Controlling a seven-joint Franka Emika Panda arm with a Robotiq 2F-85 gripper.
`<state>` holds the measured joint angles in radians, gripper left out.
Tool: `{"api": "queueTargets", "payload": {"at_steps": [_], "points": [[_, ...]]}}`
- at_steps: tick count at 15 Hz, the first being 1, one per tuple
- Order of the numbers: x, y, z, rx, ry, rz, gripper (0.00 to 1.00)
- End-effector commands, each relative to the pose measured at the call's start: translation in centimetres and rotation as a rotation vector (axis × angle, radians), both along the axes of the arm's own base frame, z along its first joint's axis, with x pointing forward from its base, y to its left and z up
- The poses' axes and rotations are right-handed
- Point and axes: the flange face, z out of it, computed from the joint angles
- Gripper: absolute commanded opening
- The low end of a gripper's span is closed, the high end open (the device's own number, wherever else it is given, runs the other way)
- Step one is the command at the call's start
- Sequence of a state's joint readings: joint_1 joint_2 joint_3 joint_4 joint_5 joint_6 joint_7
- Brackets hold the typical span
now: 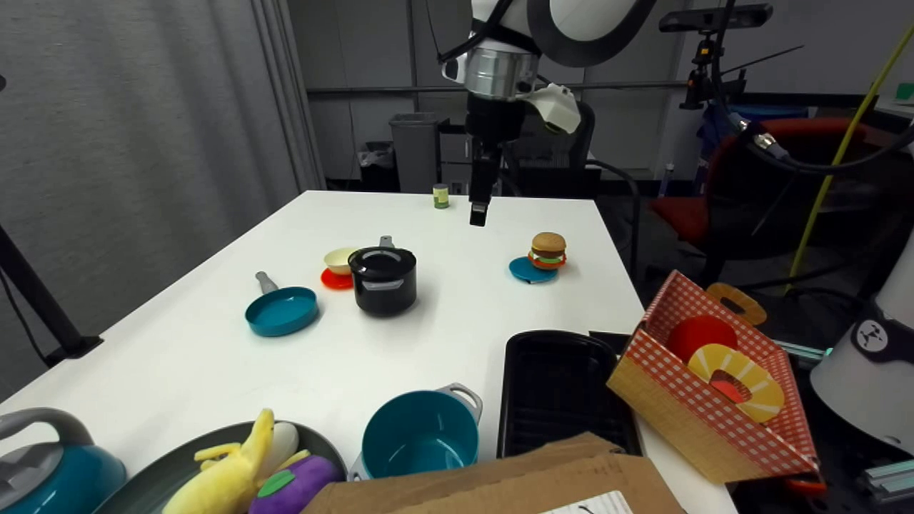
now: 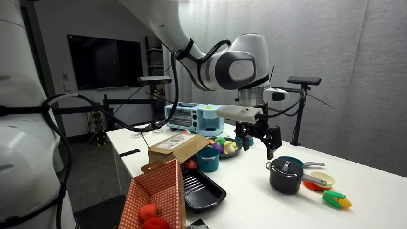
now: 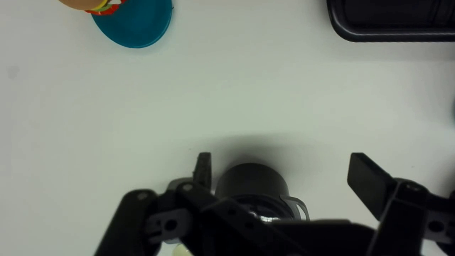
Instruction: Transfer the lid from the black pot to the green pot
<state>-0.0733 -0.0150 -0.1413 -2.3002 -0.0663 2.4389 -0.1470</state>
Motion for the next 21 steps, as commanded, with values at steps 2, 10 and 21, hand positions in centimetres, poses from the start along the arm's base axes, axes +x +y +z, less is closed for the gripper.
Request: {"api": "queueTargets", "payload": {"at_steps": [2, 10, 21], "points": [[0.0, 0.0, 0.1, 0.0, 0.001, 0.0, 1.0], [3.6, -0.6, -1.8, -0.018, -0.042, 0.01, 1.0], [9.8, -1.3, -4.0, -0.036, -0.079, -0.009, 1.0]]}}
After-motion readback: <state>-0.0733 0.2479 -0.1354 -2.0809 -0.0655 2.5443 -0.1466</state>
